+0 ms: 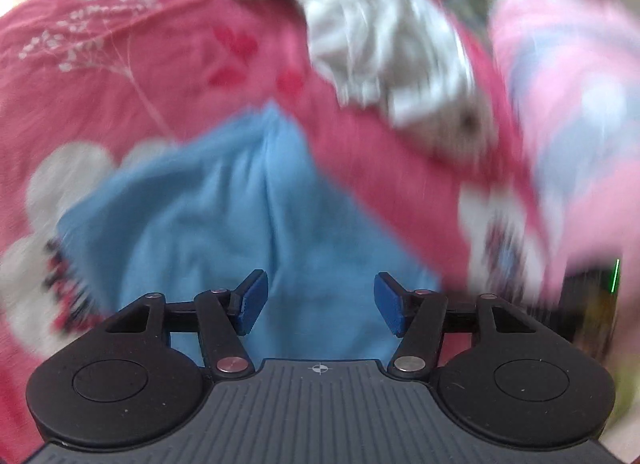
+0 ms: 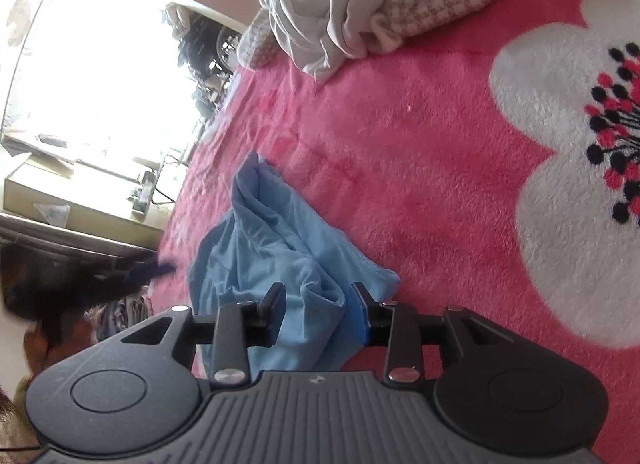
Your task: Fold clothes
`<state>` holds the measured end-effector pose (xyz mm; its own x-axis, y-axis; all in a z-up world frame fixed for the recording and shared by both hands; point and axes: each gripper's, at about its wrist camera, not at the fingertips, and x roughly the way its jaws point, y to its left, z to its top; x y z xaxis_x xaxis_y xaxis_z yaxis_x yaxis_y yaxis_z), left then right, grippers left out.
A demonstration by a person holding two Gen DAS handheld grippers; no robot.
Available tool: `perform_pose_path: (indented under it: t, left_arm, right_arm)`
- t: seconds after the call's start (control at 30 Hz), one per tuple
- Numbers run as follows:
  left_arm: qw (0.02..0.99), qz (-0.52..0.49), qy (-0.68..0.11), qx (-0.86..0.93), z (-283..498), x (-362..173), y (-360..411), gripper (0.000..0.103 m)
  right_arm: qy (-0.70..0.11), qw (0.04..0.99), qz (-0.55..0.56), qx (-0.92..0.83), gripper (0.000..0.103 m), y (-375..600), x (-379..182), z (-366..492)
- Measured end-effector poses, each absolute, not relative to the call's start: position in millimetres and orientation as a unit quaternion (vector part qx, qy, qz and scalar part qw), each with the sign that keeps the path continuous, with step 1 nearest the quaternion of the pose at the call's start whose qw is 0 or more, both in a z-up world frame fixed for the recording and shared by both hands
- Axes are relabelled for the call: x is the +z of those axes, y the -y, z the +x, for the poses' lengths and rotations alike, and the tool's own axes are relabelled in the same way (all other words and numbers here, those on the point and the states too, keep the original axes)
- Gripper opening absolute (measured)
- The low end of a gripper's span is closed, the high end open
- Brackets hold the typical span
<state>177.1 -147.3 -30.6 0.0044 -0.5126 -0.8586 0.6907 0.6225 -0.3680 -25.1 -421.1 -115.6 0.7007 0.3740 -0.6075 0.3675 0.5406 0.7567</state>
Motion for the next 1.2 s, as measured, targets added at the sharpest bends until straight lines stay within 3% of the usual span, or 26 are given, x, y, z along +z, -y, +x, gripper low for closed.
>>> perform_pose_path:
  t: [0.17, 0.33, 0.4, 0.47, 0.53, 0.73, 1.2]
  left_arm:
    - [0.699, 0.206, -0.506, -0.461, 97, -48, 126, 0.058]
    - [0.708, 0.269, -0.43, -0.492, 42, -66, 118, 0.056]
    - [0.711, 0.275, -0.424, -0.489, 37, -71, 117, 0.054]
    - [0.713, 0.277, -0.424, -0.484, 35, -77, 117, 0.053]
    - [0.714, 0.282, -0.42, -0.484, 30, -80, 116, 0.053]
    - [0.721, 0.316, -0.382, -0.485, 16, -83, 117, 0.053]
    - [0.71, 0.333, -0.38, -0.49, 6, -85, 113, 0.053]
  right_arm:
    - [-0.413, 0.793, 0.448, 0.008, 0.038, 417, -116, -12]
    - [-0.431, 0.809, 0.4, 0.021, 0.036, 409, -110, 0]
    - [-0.438, 0.823, 0.362, 0.027, 0.029, 401, -104, 5]
    - [-0.443, 0.837, 0.319, 0.033, 0.012, 393, -98, 9]
    - [-0.438, 0.847, 0.299, 0.036, 0.006, 388, -92, 9]
    - [-0.412, 0.863, 0.289, 0.028, 0.005, 394, -74, 4]
    - [-0.415, 0.866, 0.279, -0.001, 0.004, 411, -74, -9]
